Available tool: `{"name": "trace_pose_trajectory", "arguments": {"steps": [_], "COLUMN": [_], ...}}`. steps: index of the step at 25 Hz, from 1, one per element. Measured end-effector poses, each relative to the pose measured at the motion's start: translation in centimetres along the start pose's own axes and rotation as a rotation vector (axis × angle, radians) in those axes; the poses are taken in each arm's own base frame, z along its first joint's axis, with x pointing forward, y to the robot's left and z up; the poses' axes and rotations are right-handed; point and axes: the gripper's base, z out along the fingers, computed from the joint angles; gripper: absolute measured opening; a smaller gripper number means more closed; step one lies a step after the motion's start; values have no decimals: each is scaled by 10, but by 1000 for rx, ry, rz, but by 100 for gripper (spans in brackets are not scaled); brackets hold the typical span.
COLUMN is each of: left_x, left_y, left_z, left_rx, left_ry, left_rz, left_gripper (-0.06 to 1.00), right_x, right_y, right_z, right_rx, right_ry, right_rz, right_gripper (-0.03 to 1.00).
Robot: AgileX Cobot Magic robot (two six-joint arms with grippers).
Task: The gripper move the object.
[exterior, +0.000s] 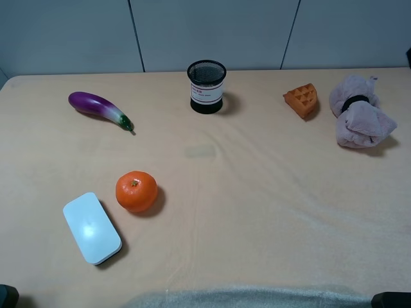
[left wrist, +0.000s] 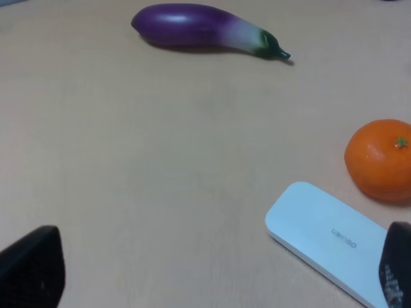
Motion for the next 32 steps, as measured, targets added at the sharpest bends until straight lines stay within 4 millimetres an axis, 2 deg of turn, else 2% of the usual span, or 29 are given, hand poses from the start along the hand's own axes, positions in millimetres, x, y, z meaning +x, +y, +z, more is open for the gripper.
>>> {"name": "trace_pose_trajectory", "arguments": {"steps": [4,10,18,27,32], "left_x": [0,0,0,0,0], "left_y": [0,0,0,0,0], "left_z": [0,0,0,0,0], "left_rx": [0,0,0,0,0], "left_ry": [0,0,0,0,0], "left_rz": [0,0,0,0,0], "left_gripper": [98,98,98,98,98], "right_x": [27,64,115,149,162], "right_y": [-3,-8,-17,-23,-20], "right_z": [-15,-25,-14,-13,-11], "right_rx": [-3,3,74,219,255], "right_ry": [-54,-109,-131,-286,-391], "right_rz": [25,95,151,358,384], "right_gripper": [69,69,69,69,69]}}
